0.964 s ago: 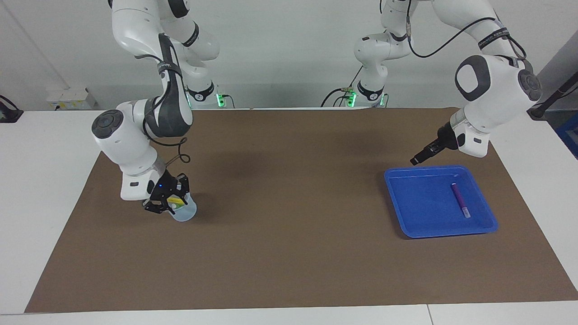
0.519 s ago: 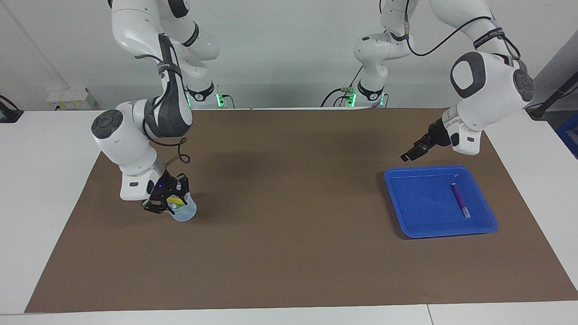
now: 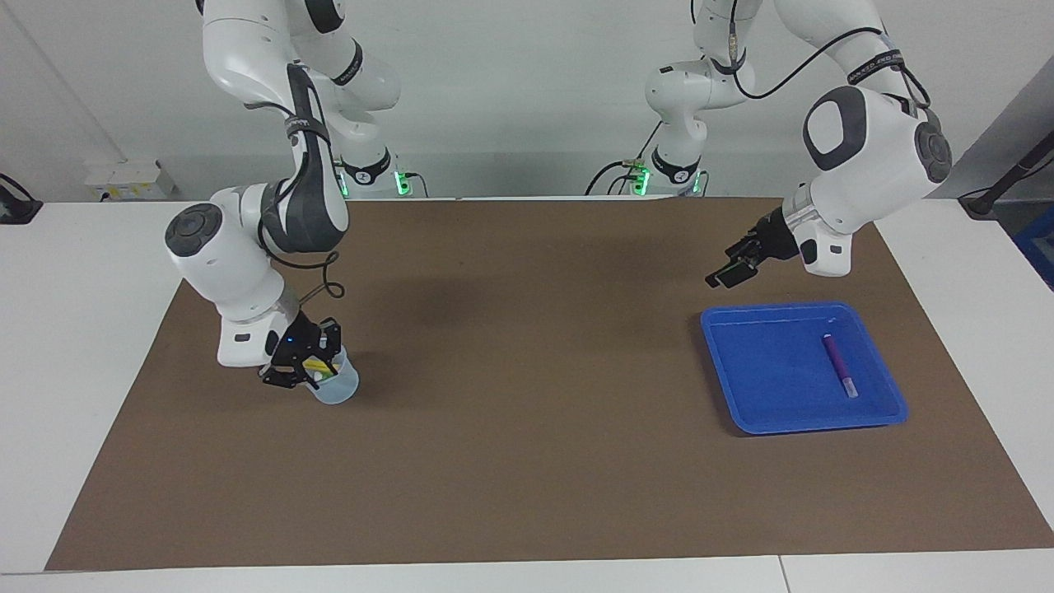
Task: Right arm passes pens to left for tray arrangement
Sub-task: 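Grasp a yellow-green pen in the cup with the right gripper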
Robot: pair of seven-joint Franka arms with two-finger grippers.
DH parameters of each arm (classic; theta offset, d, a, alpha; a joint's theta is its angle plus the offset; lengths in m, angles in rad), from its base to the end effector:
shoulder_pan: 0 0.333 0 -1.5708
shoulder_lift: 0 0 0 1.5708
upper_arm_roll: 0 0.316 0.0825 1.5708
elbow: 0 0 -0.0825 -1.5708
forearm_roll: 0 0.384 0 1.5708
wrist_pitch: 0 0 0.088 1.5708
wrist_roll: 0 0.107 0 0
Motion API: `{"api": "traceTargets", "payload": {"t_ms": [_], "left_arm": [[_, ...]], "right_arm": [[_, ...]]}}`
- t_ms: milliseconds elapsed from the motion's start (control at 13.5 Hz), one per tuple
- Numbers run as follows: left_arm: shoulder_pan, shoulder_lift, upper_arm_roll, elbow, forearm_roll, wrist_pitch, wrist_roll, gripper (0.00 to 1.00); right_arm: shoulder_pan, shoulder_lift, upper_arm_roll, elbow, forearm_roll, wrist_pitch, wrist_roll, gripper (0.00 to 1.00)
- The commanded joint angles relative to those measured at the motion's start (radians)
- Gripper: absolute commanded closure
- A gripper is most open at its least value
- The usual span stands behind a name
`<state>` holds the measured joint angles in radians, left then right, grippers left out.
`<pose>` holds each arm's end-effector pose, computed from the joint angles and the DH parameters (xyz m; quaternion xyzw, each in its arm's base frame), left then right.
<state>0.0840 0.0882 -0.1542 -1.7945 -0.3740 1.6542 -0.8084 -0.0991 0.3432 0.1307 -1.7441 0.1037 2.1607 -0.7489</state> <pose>0.5605 -0.0734 0.4846 0.8963 0.3853 -0.1814 0.1235 0.6540 0.0175 0.3867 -0.9338 -0.3498 -0.0584 0.0485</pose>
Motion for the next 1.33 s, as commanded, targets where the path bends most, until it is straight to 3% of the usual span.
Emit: {"api": "traceTargets", "payload": {"t_ms": [0,148,371,667,890,1112,1260], "left_arm": [[-0.013,-0.022,0.008,-0.009,-0.017,-0.016,-0.034,0.12],[-0.013,-0.022,0.007,-0.005,-0.019,-0.017,-0.035,0.12],[-0.013,-0.028,-0.005,-0.003,-0.020,-0.019,-0.073,0.12],[-0.015,-0.031,-0.008,-0.005,-0.029,-0.019,-0.087,0.12],[-0.016,-0.042,-0.016,-0.003,-0.034,-0.016,-0.100,0.11],[-0.027,-0.054,-0.018,-0.003,-0.046,-0.014,-0.115,0.11],[-0.023,-0.061,-0.016,-0.008,-0.159,-0.010,-0.191,0.14]], "right_arm": [[-0.011,-0.006,0.010,-0.015,-0.027,0.008,0.025,0.75],[-0.010,-0.006,0.012,-0.015,-0.027,0.010,0.029,0.79],[-0.010,-0.006,0.012,-0.014,-0.027,0.008,0.029,0.92],[-0.013,-0.006,0.012,0.001,-0.024,-0.002,0.029,0.94],[-0.014,-0.026,0.013,0.058,-0.007,-0.079,0.077,0.96],[-0.013,-0.099,0.015,0.066,0.002,-0.100,0.152,0.96],[-0.010,-0.157,0.017,0.072,0.027,-0.154,0.212,0.96]]}}
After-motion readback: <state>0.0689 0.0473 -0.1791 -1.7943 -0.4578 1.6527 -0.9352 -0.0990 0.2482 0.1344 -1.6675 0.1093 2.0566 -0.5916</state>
